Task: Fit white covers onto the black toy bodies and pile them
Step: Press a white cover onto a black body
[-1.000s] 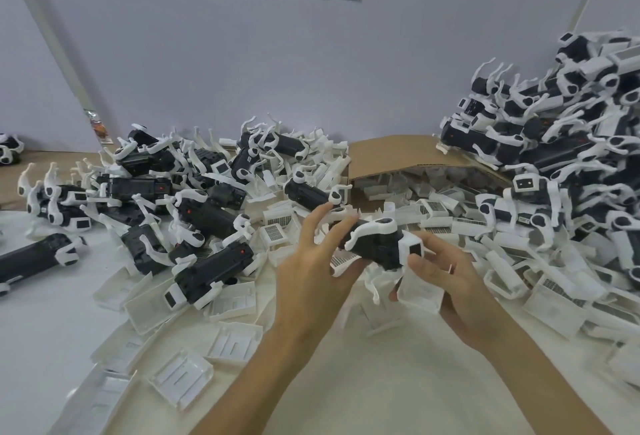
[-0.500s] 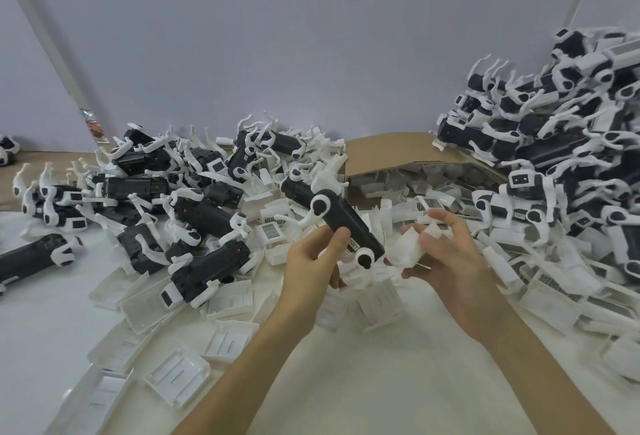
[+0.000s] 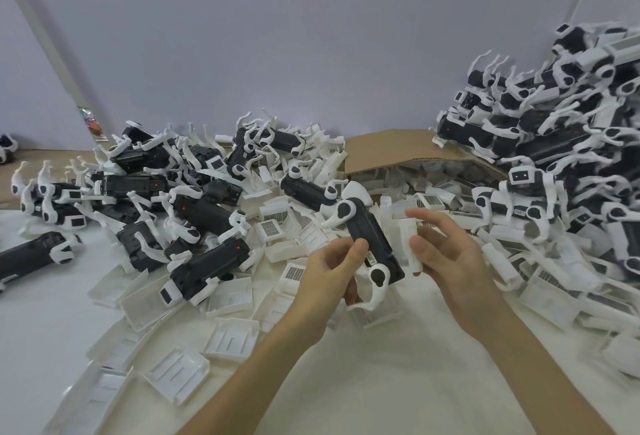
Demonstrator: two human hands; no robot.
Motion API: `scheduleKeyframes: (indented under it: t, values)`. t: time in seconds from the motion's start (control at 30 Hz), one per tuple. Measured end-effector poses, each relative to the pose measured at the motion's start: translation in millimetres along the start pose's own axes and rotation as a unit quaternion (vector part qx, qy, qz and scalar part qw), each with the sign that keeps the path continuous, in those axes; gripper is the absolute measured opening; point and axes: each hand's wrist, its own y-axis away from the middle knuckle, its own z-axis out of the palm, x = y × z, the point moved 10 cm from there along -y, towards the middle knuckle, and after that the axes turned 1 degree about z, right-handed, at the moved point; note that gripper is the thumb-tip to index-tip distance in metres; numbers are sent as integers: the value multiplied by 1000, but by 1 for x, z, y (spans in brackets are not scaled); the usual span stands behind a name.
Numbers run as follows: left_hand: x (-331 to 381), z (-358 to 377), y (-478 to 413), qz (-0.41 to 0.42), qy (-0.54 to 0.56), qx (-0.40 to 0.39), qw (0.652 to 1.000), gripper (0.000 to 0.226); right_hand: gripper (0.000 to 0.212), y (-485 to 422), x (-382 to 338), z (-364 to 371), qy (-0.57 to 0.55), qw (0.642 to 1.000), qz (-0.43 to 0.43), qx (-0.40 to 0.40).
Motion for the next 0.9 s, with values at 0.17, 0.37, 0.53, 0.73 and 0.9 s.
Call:
scheduleKeyframes:
  t: [0.17, 0.37, 0.53, 0.73, 0.9]
  values:
    - [1, 5, 0, 18, -18, -17, 1000, 21, 39, 0, 0, 0, 24, 1000, -3, 11]
    - [0, 15, 3, 33, -26, -49, 998, 19, 38, 0, -2, 1, 50, 998, -23, 13]
    - [0, 15, 3, 38, -29, -54, 997, 12, 37, 0, -2, 3, 58, 998, -21, 1]
    - [4, 14, 3, 45, -35, -49, 997, 18, 23, -1, 2, -3, 85, 996, -14, 9]
    - [-2, 19, 5, 9, -18, -66, 998, 28, 38, -2, 7, -2, 69, 998, 5, 6]
